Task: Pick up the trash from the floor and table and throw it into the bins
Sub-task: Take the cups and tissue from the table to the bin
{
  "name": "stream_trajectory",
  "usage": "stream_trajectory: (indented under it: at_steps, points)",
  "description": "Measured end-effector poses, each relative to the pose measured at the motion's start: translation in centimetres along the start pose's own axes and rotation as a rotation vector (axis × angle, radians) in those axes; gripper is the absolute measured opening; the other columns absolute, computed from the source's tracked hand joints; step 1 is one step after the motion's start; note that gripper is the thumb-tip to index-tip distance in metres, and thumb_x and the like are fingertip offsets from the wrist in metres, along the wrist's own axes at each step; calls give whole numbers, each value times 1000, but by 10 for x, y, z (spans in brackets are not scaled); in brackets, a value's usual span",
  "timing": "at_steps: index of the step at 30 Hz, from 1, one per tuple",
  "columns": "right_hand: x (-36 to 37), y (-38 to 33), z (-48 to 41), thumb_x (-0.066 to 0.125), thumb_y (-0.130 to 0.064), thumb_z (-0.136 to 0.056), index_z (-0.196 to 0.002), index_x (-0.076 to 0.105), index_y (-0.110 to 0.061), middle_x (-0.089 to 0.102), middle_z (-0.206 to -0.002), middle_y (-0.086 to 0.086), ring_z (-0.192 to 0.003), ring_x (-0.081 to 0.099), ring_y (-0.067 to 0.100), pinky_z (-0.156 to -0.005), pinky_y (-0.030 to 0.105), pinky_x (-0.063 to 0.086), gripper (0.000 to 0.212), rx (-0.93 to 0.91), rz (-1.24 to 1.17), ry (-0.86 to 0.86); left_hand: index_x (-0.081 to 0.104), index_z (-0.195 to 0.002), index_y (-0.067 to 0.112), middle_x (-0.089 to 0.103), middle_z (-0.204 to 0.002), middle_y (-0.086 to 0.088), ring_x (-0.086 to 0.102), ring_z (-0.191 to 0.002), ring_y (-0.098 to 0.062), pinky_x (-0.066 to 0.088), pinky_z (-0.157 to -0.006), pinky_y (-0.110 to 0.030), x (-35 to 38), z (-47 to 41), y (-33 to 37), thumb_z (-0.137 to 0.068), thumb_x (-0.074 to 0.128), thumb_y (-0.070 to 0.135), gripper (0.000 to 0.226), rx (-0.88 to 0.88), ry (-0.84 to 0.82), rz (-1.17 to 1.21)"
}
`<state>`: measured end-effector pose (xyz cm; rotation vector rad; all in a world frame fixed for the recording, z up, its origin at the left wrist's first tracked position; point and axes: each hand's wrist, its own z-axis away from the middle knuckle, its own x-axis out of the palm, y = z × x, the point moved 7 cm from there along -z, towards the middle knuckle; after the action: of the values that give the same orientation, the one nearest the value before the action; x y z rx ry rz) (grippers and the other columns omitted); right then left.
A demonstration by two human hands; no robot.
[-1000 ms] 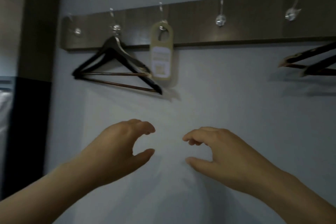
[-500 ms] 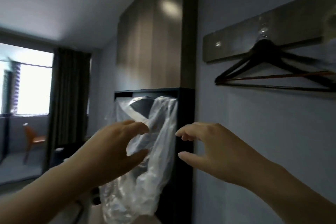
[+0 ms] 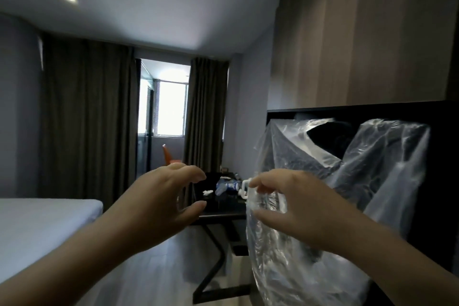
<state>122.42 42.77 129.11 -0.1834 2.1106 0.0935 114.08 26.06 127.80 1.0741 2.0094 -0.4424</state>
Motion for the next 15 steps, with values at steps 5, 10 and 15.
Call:
stream_trajectory:
  at_steps: [5,10,15]
  points:
    - [45,38,-57,62,-48,-85,-124,57,-35,60,-108,-21,-100,55,-2,-89,23,48,41,-53,-22,14,57,-121,32,59,-114,18,57,-104,2,50,-88,-18,33,-31,-41,-76,44,63,56,-21,18,-19]
    - [83,92,-116,61,-48,-87,-127,55,-37,56,-107,-25,-103,52,-5,-89,13,42,42,-89,-41,-14,55,-124,33,61,-113,16,58,-102,2,53,-88,-24,69,-90,-80,-70,34,69,68,-66,35,-46]
    - [132,139,-178,61,-50,-85,-127,54,-39,57,-112,-26,-102,52,-6,-91,18,46,43,-84,-82,-44,56,-122,32,60,-114,18,57,-104,1,51,-89,-21,120,-137,-125,-70,32,68,68,-97,9,-47]
